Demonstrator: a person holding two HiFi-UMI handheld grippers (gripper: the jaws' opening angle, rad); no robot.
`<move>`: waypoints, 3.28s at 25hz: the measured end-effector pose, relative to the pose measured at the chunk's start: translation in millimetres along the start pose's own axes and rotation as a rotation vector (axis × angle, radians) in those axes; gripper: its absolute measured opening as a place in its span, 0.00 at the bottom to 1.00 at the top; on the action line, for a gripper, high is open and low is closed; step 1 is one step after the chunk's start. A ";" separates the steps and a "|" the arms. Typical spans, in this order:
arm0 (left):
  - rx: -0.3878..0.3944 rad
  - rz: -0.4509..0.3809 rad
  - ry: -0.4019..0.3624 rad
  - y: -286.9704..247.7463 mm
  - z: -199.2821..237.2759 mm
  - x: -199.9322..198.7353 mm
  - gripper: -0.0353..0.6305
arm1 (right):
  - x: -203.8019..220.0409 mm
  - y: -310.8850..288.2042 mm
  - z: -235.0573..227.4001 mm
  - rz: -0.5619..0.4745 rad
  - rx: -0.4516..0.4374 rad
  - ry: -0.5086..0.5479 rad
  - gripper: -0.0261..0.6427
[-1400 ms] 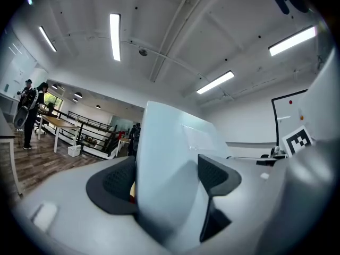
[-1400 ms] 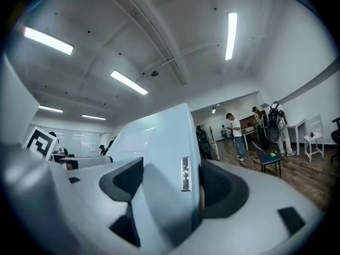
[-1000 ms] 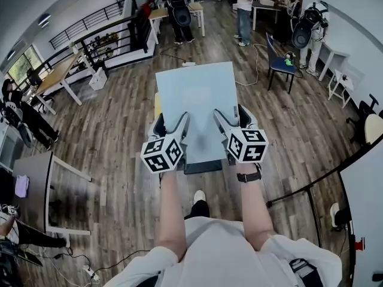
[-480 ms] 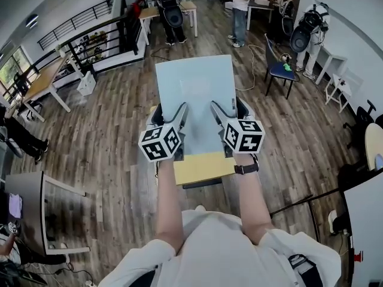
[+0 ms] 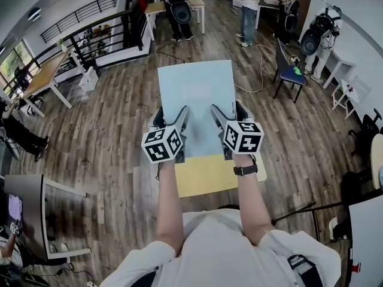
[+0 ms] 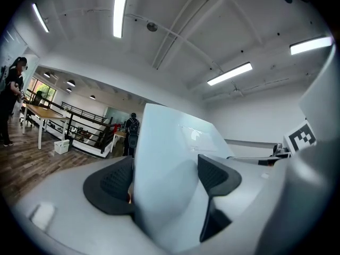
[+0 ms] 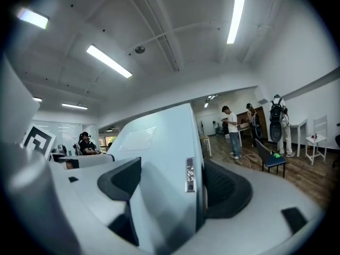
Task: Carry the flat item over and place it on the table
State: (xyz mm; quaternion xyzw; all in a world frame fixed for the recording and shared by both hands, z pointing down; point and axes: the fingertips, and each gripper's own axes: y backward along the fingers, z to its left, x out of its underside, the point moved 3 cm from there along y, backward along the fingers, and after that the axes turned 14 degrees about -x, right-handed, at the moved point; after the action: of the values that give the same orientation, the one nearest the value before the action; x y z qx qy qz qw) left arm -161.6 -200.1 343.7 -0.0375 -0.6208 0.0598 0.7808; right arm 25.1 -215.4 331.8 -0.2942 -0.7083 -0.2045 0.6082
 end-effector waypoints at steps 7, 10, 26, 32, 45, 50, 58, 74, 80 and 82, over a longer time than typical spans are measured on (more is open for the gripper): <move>-0.002 0.083 0.038 -27.5 5.3 35.5 0.61 | 28.0 -15.5 -21.3 0.085 0.027 -0.028 0.54; -0.006 0.121 0.043 -40.9 0.8 50.2 0.61 | 40.7 -18.5 -36.6 0.115 0.047 -0.043 0.54; -0.143 0.386 0.064 -126.5 22.5 148.5 0.61 | 142.9 -88.5 -115.2 0.348 0.021 -0.226 0.54; -0.179 0.452 0.064 -157.8 36.3 174.7 0.61 | 172.1 -119.0 -135.2 0.402 0.010 -0.275 0.54; -0.247 0.631 0.125 -192.7 79.5 260.1 0.61 | 260.0 -162.8 -155.4 0.581 0.021 -0.351 0.54; -0.263 0.680 0.139 -207.2 91.4 288.9 0.61 | 291.8 -175.9 -166.1 0.622 0.022 -0.373 0.54; -0.280 0.734 0.140 -230.9 102.9 327.3 0.61 | 332.4 -192.5 -184.7 0.660 0.032 -0.409 0.54; -0.317 0.678 0.057 -250.0 106.1 349.9 0.61 | 362.9 -200.6 -200.9 0.601 0.040 -0.399 0.54; -0.293 0.677 0.090 -245.7 111.3 344.6 0.61 | 357.5 -199.4 -201.3 0.550 0.020 -0.441 0.54; -0.300 0.657 0.088 -241.5 113.7 334.7 0.61 | 346.7 -199.1 -200.2 0.514 0.013 -0.428 0.54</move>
State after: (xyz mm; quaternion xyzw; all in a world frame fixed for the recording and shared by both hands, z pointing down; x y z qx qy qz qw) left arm -186.8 -394.2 724.4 -0.3517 -0.5431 0.2141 0.7318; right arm 10.8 -434.8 721.2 -0.4954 -0.7239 0.0265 0.4794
